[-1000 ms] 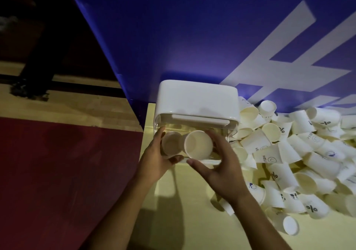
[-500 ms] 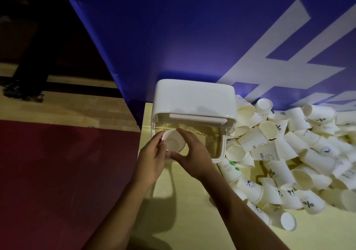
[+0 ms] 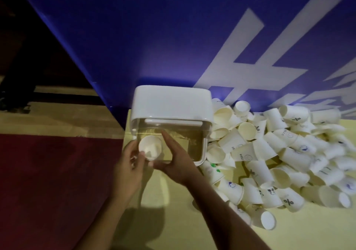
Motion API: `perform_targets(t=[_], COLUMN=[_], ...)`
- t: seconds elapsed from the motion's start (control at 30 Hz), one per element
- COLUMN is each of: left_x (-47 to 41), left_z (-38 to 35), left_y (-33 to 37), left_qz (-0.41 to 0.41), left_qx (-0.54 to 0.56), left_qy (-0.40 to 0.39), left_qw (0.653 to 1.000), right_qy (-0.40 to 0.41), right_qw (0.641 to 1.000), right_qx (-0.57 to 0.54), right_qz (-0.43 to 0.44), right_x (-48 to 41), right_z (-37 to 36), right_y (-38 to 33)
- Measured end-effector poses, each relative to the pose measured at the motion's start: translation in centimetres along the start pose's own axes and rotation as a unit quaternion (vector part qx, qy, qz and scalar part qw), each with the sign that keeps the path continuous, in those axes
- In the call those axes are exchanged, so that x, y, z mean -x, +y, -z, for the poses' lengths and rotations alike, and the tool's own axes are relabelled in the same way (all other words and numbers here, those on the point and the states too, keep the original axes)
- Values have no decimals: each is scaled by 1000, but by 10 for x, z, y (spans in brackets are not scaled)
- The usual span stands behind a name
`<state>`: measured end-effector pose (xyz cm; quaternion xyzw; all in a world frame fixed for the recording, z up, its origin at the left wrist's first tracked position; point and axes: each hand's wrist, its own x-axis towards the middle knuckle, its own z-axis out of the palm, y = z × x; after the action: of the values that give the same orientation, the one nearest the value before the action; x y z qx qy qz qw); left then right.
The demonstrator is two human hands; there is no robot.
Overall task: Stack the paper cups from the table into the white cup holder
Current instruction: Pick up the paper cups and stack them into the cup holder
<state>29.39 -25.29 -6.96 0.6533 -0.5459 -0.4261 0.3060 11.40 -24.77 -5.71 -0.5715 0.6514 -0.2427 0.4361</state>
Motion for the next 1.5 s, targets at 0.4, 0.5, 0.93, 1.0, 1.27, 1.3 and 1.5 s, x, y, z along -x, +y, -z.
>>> perform_targets(t=[0.4,0.5,0.93,1.0,1.27,1.3,1.5], left_x=[66,72,-26,-31,-19,-11,40], left_z=[-195,-272,-522,-539,-516,-507,-456], left_y=[159,200,280,275,284,289,292], left_qz=[-214,-236,-396,-406,-349,-307,-121], left_qx=[-102,-139,-498,-524,-404,-332,-31], left_qy=[-174,-201,-158,-149,-167,-167,-153], left_qw=[956,940,755,734,829,876,980], right_qy=[203,255,290,291,326,331,286], right_qw=[971,956,932,932,924,921,927], right_qx=[-2,-29,-111,-111,-59,-53,-35], right_qz=[-122,-142,-187,-188,-193,-197,-240], right_x=[147,176,231,228,166,149,63], right_z=[204,261,407,421,481,490,530], right_y=[109,146,285,295,335,342,370])
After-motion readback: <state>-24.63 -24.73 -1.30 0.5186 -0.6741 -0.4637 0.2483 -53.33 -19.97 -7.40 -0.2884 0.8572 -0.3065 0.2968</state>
